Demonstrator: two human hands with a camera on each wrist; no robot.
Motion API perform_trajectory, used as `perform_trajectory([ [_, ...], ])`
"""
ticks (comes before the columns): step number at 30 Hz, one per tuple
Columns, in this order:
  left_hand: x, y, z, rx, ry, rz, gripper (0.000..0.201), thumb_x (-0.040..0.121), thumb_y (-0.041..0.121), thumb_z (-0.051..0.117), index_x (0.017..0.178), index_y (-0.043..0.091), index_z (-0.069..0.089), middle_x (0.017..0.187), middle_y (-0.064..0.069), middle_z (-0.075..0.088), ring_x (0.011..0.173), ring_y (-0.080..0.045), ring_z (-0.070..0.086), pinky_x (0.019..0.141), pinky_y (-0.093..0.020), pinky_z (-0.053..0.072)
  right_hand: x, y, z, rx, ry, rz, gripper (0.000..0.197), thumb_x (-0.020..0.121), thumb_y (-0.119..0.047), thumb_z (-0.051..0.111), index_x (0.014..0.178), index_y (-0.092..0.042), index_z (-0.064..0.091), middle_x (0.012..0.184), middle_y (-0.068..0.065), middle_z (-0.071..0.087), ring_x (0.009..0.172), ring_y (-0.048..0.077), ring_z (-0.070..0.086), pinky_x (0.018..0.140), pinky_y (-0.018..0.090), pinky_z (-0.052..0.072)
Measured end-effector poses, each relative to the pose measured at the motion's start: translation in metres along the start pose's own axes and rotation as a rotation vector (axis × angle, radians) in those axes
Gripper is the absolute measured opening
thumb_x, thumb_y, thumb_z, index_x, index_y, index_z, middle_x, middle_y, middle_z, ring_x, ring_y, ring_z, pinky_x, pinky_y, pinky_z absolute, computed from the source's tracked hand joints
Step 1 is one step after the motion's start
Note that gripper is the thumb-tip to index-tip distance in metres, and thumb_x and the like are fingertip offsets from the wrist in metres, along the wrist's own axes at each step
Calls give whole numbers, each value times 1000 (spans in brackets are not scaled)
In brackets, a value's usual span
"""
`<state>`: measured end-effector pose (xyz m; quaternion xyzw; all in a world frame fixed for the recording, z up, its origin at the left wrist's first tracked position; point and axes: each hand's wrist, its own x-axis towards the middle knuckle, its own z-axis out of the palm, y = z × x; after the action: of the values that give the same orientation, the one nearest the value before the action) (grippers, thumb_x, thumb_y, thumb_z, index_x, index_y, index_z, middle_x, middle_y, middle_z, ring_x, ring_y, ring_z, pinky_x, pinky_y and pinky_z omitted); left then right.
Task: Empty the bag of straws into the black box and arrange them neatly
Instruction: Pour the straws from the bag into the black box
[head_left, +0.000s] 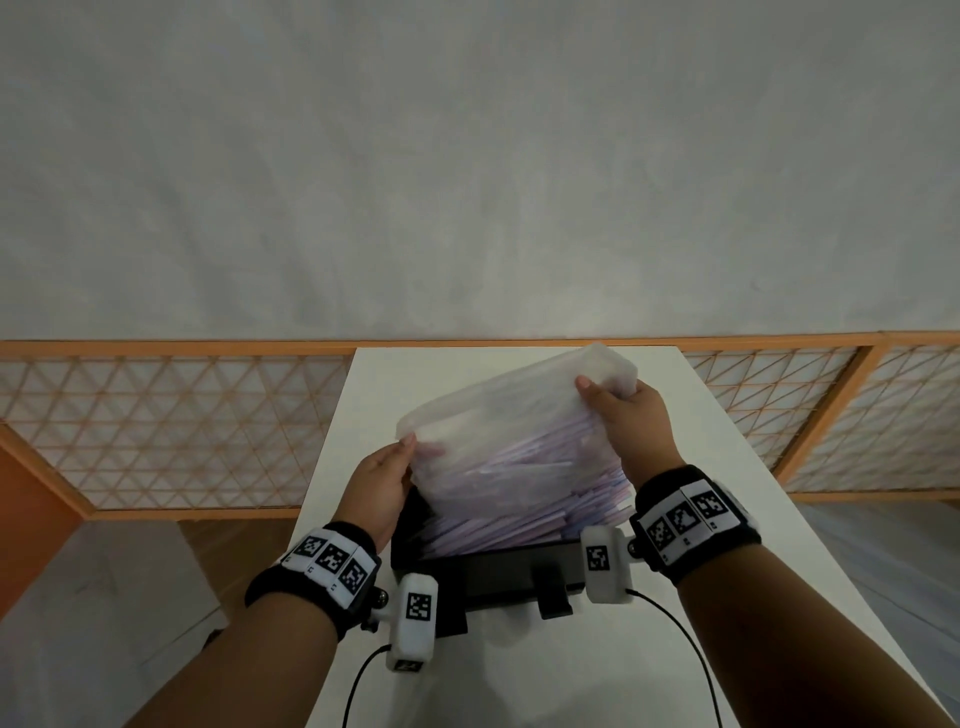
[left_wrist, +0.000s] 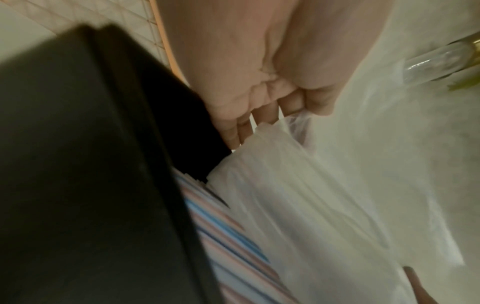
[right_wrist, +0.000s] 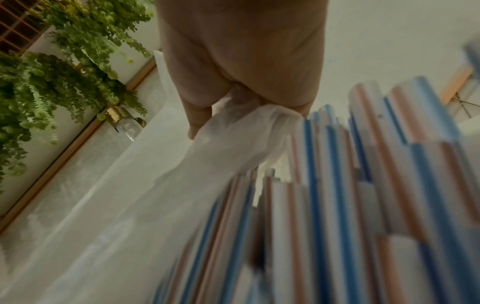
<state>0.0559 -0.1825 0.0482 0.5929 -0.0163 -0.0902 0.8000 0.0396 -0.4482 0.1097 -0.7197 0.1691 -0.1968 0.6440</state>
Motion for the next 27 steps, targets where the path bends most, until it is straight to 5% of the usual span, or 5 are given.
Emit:
perform_trajectory([
  [4,2,-2,-2,91,-14,22,22,93,17,53,106,5,67,107,-11,69,103,-22,63,90,-31,46,-2,0,1,38,-26,-3,43,81,-35,73,86,6,61,78,10,62,75,24,60,69,34,48],
  [8,3,-5,-2,294,-7,72,17,84,-3,61,99,6,64,96,-8,70,91,-22,65,78,-27,49,-4,-2,-2,239,-234,-24,40,72,-16,68,108,-3,59,100,11,67,90,23,66,76,35,54],
  [12,6,-9,-3,335,75,78,14,82,-9,59,86,4,62,82,-5,65,79,-20,60,74,-27,47,-4,-3,-3,383,-215,-6,31,57,-3,44,86,-11,50,83,8,53,70,19,50,58,29,39],
  [19,5,-9,-4,333,77,98,4,85,7,64,85,10,62,82,-4,65,80,-18,61,78,-30,47,-4,7,-7,122,-175,-50,18,90,-18,62,89,-1,60,85,10,63,79,21,57,74,40,48],
  [27,3,-6,-3,328,57,105,6,89,5,58,94,7,61,92,-9,70,91,-24,65,85,-38,49,-5,-2,-6,257,-130,-143,31,88,-27,63,97,1,58,89,8,62,79,16,57,65,25,49],
])
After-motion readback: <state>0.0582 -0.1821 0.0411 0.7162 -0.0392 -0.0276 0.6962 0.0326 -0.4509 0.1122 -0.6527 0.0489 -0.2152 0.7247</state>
